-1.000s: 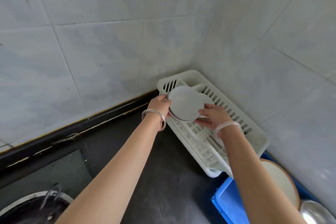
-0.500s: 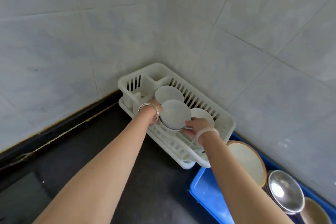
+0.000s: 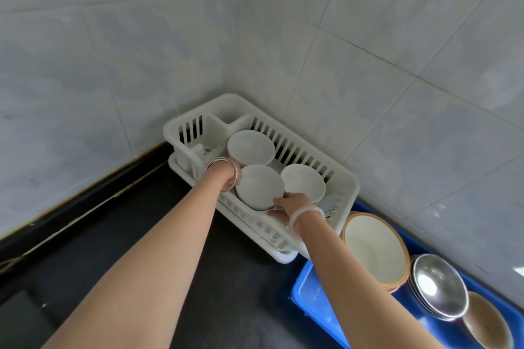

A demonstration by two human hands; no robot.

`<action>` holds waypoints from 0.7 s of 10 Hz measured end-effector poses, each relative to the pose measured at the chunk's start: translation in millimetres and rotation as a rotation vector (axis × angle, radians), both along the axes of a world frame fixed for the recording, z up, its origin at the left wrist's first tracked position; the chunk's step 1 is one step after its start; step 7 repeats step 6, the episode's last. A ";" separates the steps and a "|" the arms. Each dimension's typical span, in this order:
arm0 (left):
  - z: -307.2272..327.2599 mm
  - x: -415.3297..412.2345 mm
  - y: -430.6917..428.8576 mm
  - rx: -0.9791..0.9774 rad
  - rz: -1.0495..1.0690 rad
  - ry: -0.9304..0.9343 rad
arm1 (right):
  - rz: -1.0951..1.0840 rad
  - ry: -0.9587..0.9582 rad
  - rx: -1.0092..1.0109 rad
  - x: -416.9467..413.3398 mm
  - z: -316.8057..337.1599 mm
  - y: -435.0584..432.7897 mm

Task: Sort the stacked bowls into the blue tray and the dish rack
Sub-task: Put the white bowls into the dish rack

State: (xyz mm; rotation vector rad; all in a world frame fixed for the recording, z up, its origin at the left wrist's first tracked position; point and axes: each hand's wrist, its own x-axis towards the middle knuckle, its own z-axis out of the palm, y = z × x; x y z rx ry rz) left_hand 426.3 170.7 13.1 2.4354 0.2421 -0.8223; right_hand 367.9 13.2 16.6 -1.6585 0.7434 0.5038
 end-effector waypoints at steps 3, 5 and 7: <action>-4.7 8.1 4.0 -0.038 -0.050 -0.060 | 0.025 0.076 0.118 -0.5 -7.7 -6.6; -4.4 -7.2 -4.0 0.050 -0.040 -0.213 | -0.038 0.094 0.188 -7.0 -4.6 -11.3; 0.5 -18.1 -10.0 0.074 0.005 -0.271 | -0.005 -0.003 0.118 -17.4 13.9 -17.7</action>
